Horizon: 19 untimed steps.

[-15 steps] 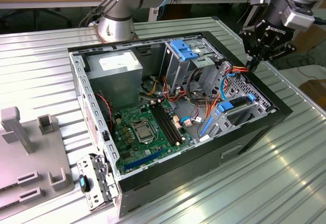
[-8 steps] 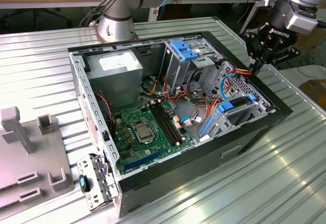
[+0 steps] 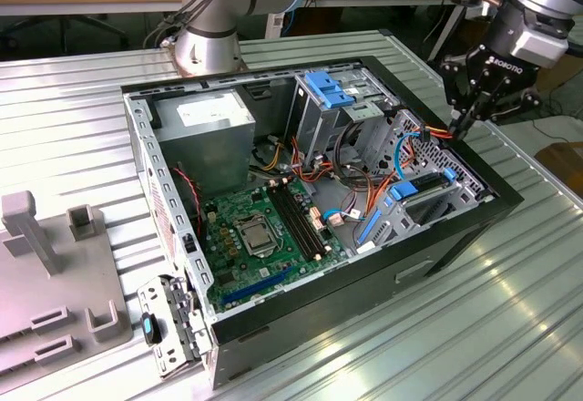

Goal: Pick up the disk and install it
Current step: 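Insert the first disk wire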

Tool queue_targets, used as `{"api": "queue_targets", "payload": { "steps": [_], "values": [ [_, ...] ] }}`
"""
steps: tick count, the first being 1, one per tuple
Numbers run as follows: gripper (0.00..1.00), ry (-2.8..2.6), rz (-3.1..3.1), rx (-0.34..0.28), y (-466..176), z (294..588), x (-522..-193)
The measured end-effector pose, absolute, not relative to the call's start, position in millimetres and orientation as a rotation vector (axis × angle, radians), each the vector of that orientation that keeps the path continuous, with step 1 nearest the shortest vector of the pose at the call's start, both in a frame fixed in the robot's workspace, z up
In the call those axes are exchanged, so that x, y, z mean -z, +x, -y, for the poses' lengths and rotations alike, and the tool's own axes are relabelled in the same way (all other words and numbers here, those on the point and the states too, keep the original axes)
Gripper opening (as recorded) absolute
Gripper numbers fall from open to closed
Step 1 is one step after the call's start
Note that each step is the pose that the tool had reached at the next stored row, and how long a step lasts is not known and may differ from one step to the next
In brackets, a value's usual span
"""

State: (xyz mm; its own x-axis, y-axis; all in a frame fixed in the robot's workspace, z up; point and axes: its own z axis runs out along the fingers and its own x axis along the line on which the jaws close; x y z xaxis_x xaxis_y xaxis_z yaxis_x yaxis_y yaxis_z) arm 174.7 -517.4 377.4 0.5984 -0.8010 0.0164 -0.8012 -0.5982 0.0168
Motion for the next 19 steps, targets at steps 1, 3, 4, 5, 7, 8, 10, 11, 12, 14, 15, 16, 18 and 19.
{"api": "queue_targets", "payload": {
  "steps": [1, 3, 4, 5, 7, 8, 10, 11, 12, 14, 15, 16, 18, 19],
  "values": [
    [0.16, 2.777, 1.42, -0.011, 175, 517, -377],
    [0.16, 2.744, 1.484, -0.01, 175, 517, -376],
    [0.16, 2.725, 1.518, -0.01, 175, 517, -376],
    [0.16, 2.717, 1.532, -0.009, 175, 517, -376],
    [0.16, 2.713, 1.538, -0.009, 171, 517, -376],
    [0.16, 2.713, 1.54, -0.009, 168, 517, -376],
    [0.16, 2.711, 1.543, -0.009, 164, 517, -376],
    [0.16, 2.709, 1.547, -0.009, 161, 517, -376],
    [0.16, 2.707, 1.55, -0.009, 157, 517, -376],
    [0.16, 2.705, 1.553, -0.009, 154, 517, -376],
    [0.16, 2.703, 1.556, -0.009, 153, 517, -376],
    [0.16, 2.699, 1.564, -0.009, 153, 517, -375],
    [0.16, 2.679, 1.598, -0.008, 153, 517, -375],
    [0.16, 2.665, 1.62, -0.008, 153, 517, -374]
  ]
}}
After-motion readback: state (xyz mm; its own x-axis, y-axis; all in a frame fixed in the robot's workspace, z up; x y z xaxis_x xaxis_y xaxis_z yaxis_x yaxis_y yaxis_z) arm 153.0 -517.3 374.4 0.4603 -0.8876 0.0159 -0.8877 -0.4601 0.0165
